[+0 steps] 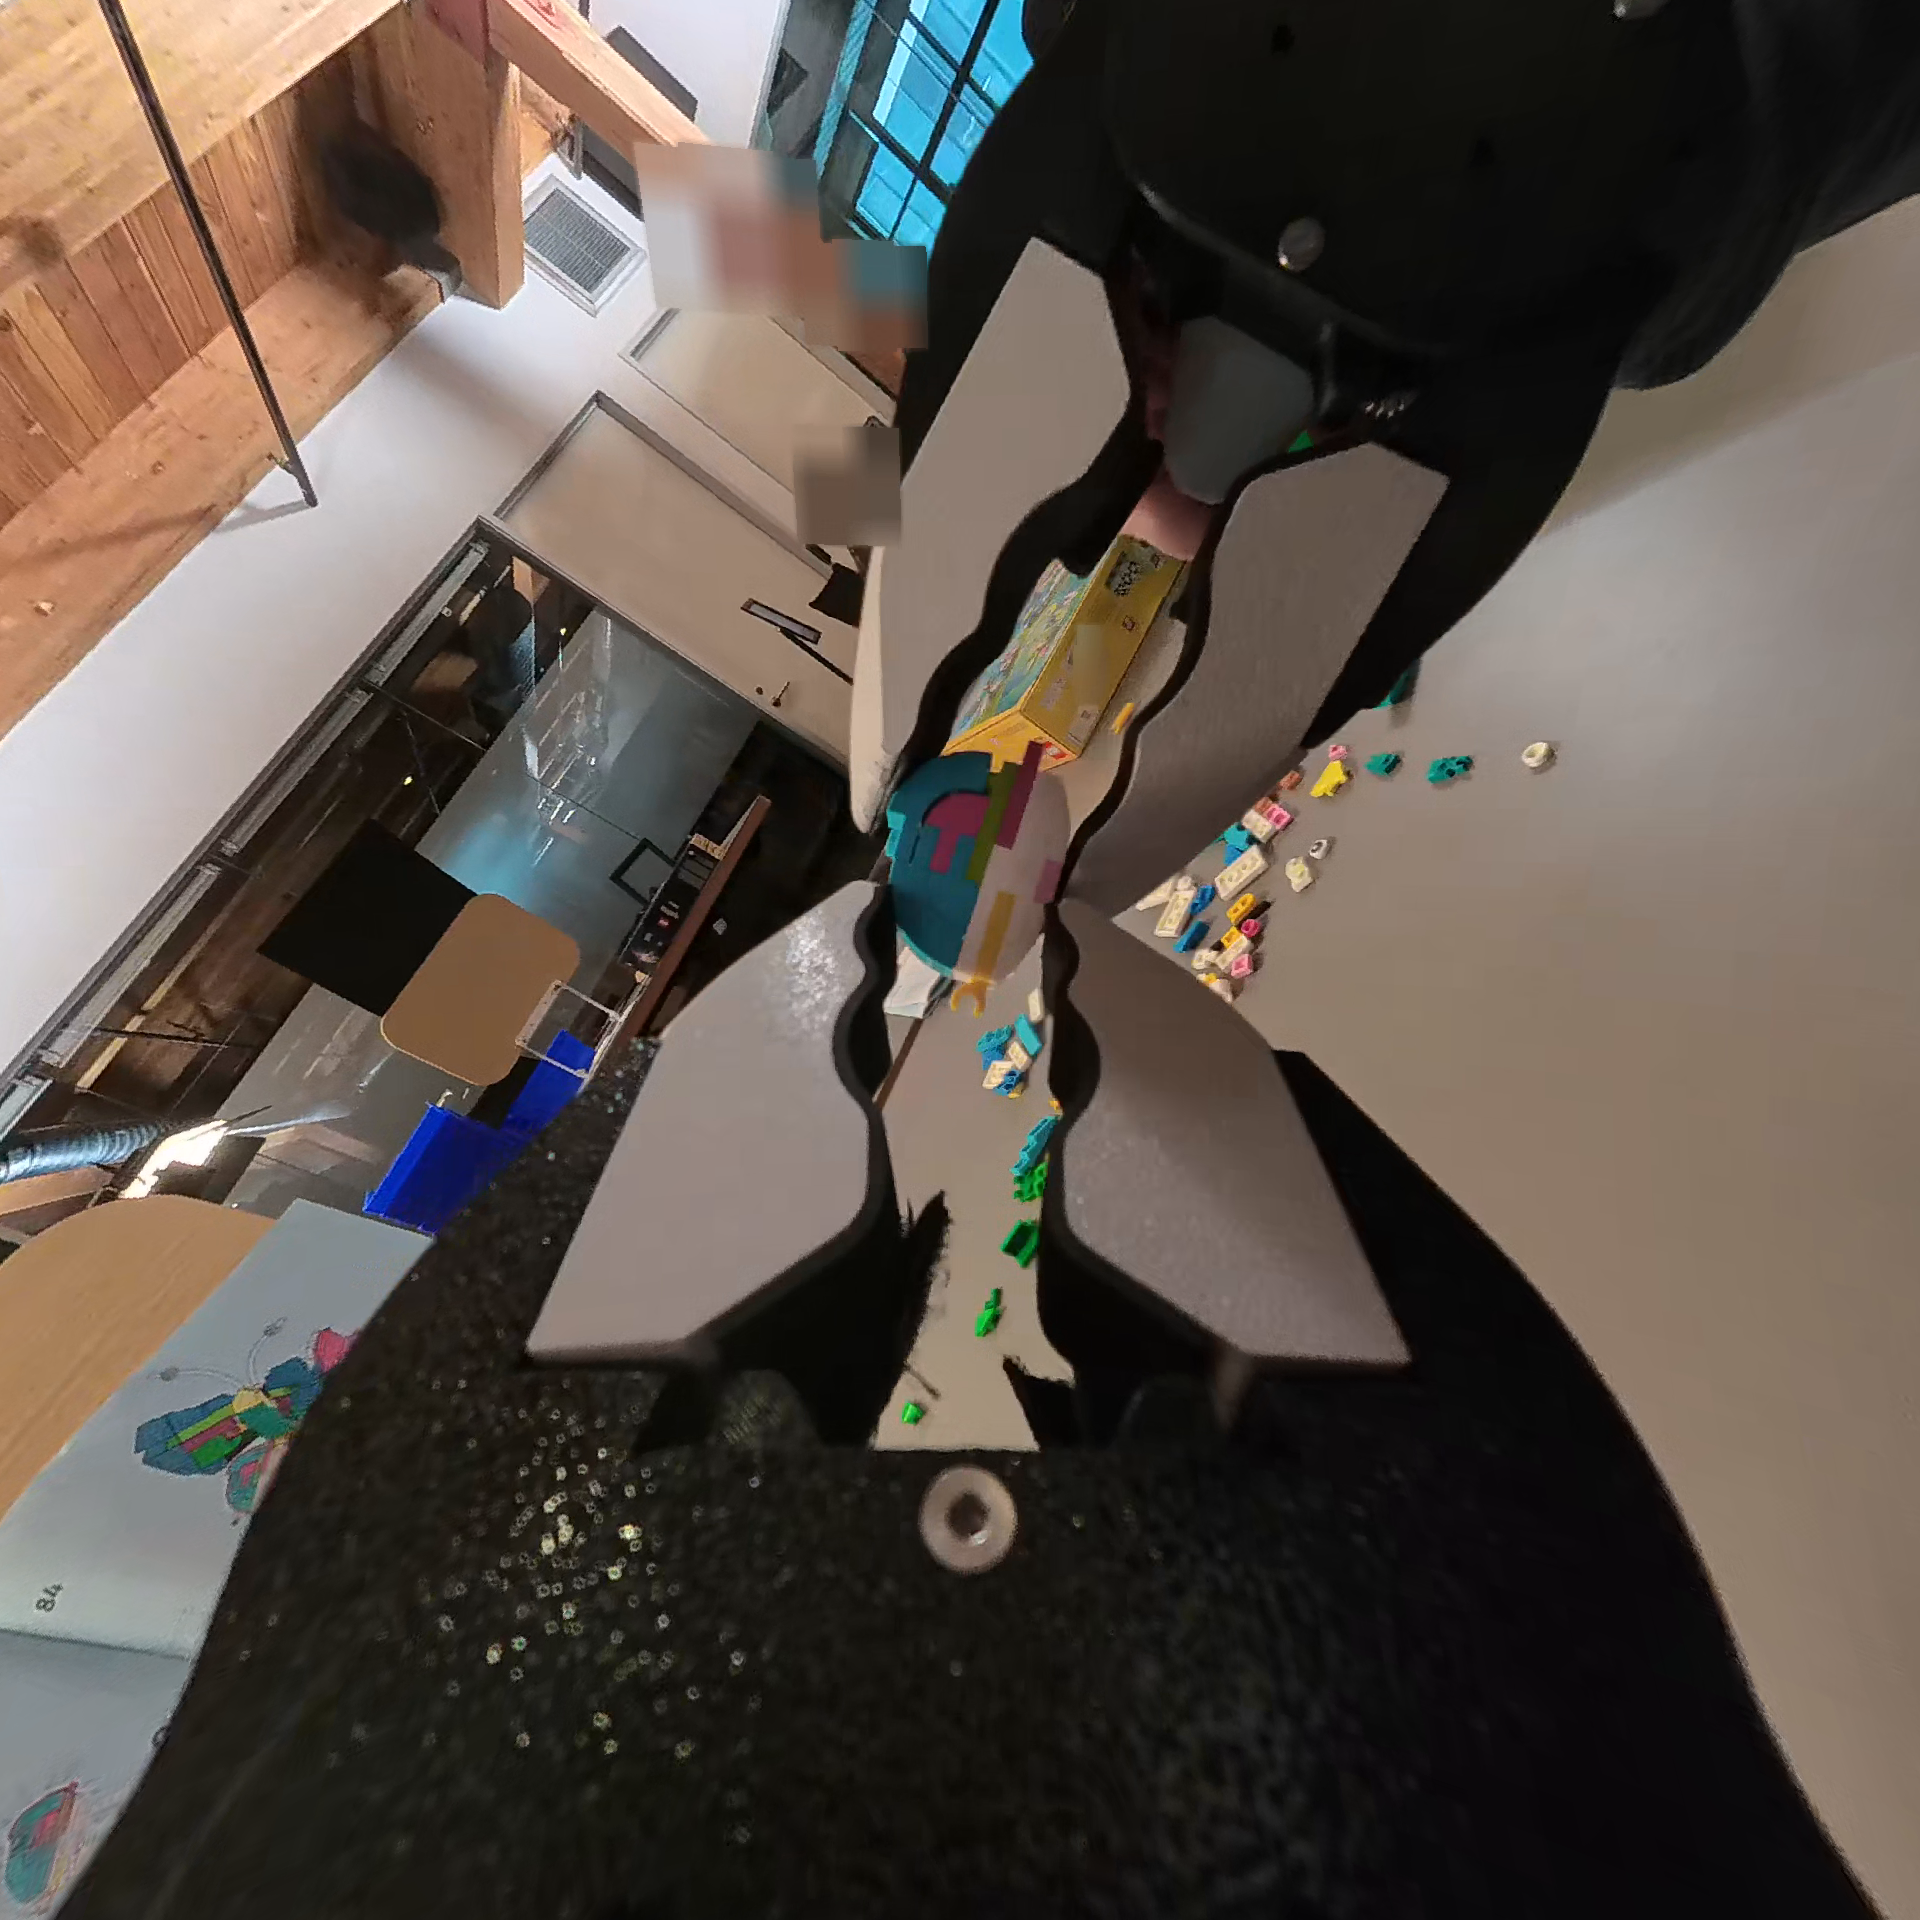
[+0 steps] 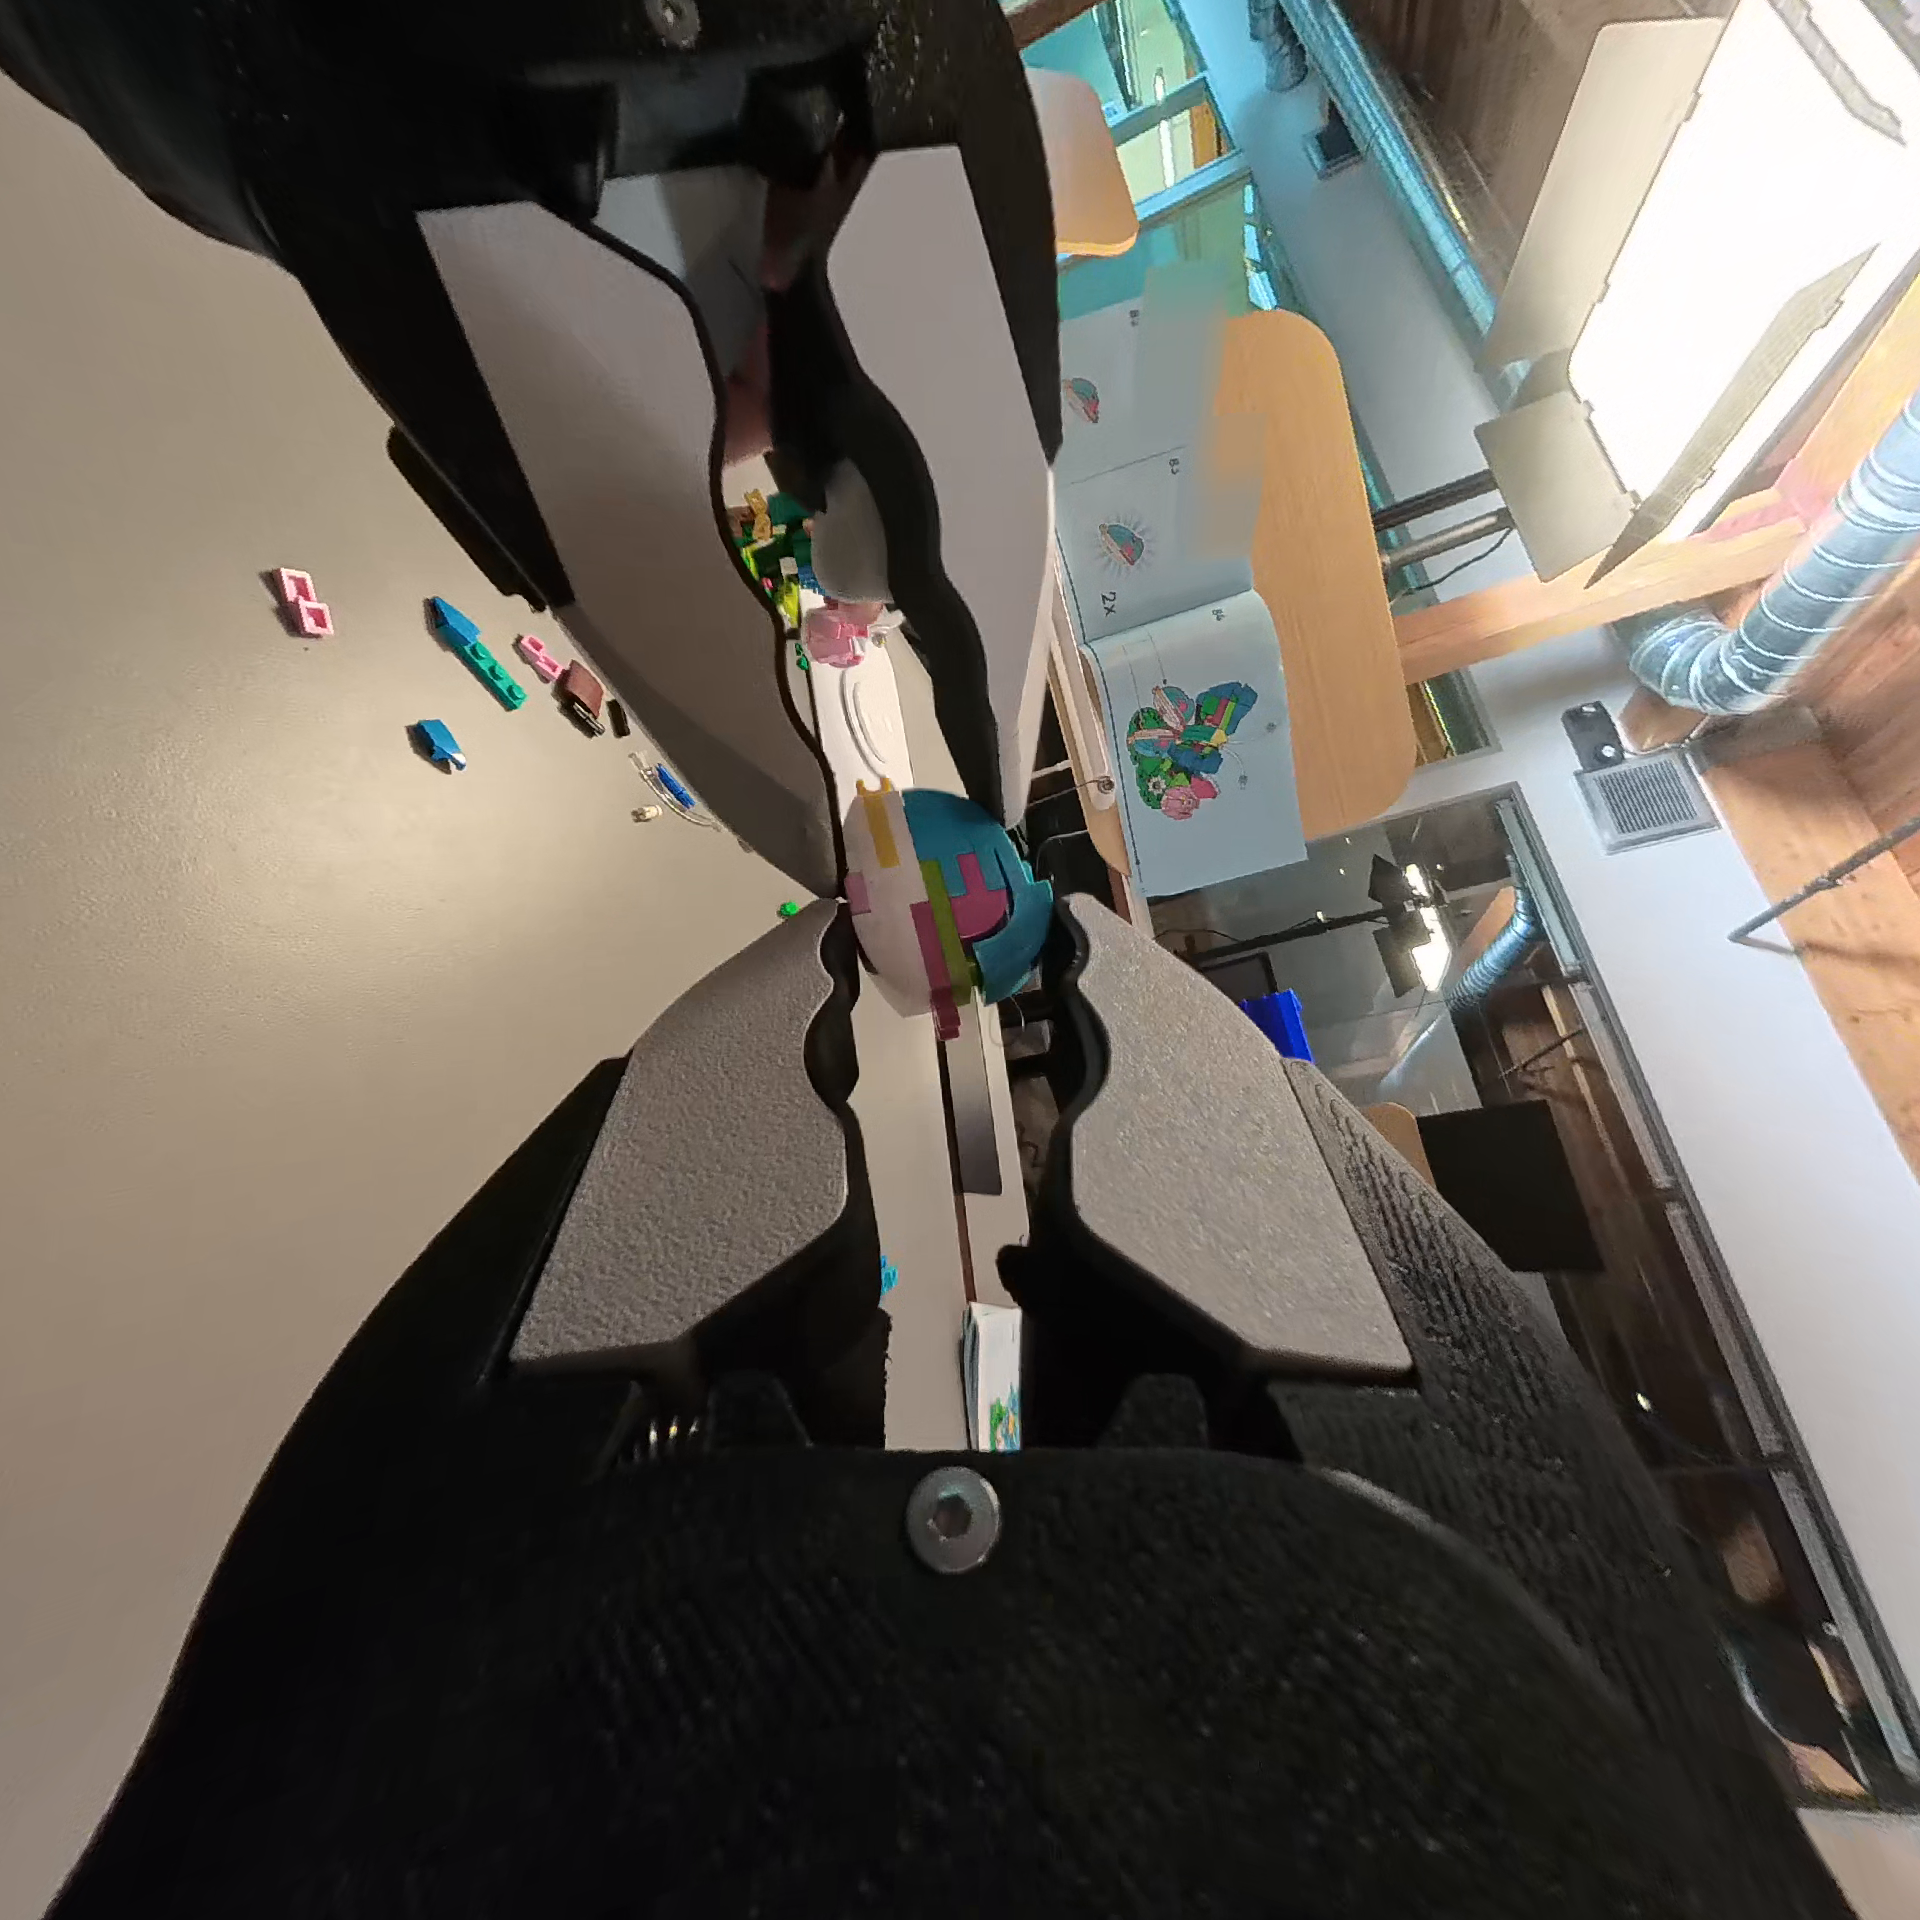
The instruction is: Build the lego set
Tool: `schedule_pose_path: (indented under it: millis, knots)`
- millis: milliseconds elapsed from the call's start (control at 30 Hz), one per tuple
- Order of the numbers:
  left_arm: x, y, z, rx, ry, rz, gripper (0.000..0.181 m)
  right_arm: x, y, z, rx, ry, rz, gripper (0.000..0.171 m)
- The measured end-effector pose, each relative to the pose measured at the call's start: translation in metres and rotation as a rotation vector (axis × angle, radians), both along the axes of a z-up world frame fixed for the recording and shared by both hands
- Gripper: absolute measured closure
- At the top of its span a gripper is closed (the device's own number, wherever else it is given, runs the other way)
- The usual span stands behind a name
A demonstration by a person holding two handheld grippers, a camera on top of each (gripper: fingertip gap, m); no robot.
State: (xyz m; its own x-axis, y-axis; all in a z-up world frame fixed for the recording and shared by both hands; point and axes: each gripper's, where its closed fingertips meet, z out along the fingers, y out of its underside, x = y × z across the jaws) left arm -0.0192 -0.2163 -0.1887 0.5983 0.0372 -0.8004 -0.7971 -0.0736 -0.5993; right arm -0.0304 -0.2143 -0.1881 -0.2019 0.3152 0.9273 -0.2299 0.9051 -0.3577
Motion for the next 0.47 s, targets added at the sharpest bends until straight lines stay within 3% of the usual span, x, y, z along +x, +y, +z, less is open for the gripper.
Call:
schedule_pose_path:
  millis: [233,333,467]
  knots:
    - [-0.006,0.004,-0.011,-0.047,-0.111,-0.051,0.154,-0.005,0.003,-0.012,-0.126,-0.161,0.044,0.137]
    - [-0.008,0.000,-0.001,-0.005,-0.251,-0.132,0.154,0.003,-0.002,0.006,-0.283,-0.149,0.189,0.126]
    - [0.004,-0.007,0.014,0.064,-0.432,-0.372,0.154,0.019,-0.015,0.035,-0.471,-0.138,0.425,0.113]
